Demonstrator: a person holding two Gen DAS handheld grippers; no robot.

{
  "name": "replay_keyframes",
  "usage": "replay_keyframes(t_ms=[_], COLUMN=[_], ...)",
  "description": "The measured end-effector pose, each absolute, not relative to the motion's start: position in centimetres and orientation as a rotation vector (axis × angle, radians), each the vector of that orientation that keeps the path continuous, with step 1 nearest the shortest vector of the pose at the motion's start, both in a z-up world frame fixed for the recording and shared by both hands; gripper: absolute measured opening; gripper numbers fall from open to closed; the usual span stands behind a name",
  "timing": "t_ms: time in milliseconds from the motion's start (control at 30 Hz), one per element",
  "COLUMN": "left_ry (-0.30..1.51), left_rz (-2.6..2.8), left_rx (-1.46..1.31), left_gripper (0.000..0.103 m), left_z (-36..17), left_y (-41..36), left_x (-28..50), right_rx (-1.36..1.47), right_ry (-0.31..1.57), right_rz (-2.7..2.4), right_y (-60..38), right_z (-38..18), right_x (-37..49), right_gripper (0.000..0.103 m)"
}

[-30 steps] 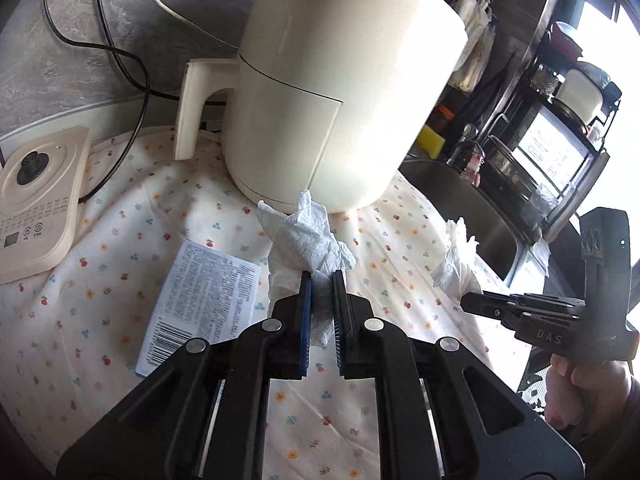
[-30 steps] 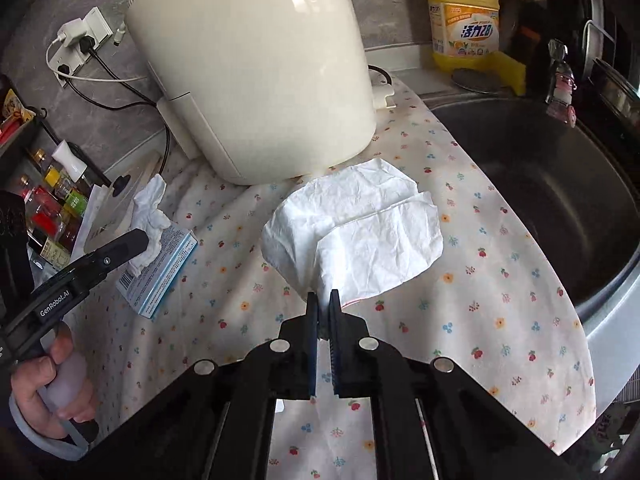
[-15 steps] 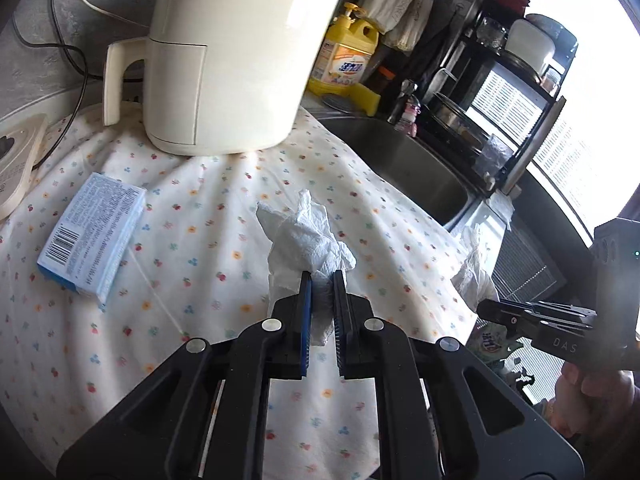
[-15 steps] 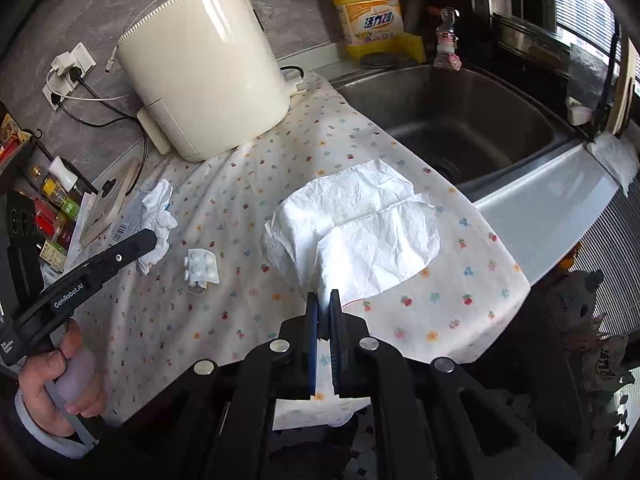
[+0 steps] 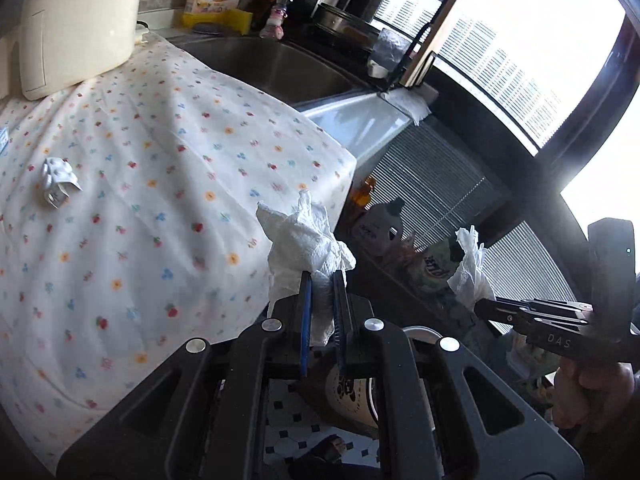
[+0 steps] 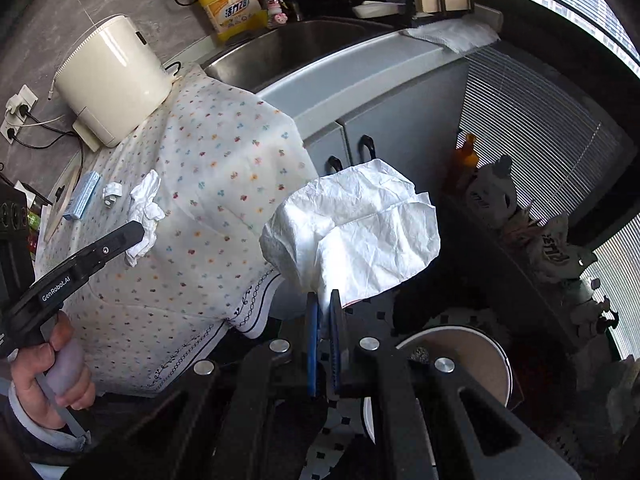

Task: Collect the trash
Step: 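Carry both tissues to the white bin and open both grippers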

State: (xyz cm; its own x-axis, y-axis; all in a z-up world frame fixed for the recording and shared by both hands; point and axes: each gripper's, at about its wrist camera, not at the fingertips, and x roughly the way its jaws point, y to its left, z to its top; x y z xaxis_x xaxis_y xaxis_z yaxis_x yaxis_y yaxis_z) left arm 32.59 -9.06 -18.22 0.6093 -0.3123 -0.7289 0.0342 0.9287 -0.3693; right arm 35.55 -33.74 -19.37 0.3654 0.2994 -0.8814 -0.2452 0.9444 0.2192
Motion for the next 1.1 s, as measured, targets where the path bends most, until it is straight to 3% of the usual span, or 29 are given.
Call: replay_keyframes(t_ms=[467, 500, 567, 600, 1100], left_ry=[1.056, 1.062, 1.071, 1.074, 1.109], left_rz=[-0.278, -0.277, -0.273, -0.273, -0.378], left_rx=[-0.305, -0.306, -0.306, -0.306, -0.242], left_gripper=[0.010, 0.010, 0.010, 0.010, 0.010], left_z=[-24.0, -24.3, -24.7, -24.9, -26.4], left_y=[-18.9, -19.4, -20.5, -20.9, -30.0], left_x=[29.0, 28.8, 28.7, 28.5, 27.1], right_rx=[0.094, 0.088, 0.088, 0.090, 0.189], right_ry=[1.340, 1.346, 1.348, 1.341, 1.260], right_rz=[0.295, 0.304, 0.305, 0.302, 0.209], right_y=[-42.5, -42.7, -43.2, -43.5, -54.1], right_z=[-28.5, -29.0, -29.8, -30.0, -28.2], right_x=[30.6, 30.4, 30.1, 30.0, 26.4], right_gripper=[0.010, 0.012, 0.038, 0.042, 0.054])
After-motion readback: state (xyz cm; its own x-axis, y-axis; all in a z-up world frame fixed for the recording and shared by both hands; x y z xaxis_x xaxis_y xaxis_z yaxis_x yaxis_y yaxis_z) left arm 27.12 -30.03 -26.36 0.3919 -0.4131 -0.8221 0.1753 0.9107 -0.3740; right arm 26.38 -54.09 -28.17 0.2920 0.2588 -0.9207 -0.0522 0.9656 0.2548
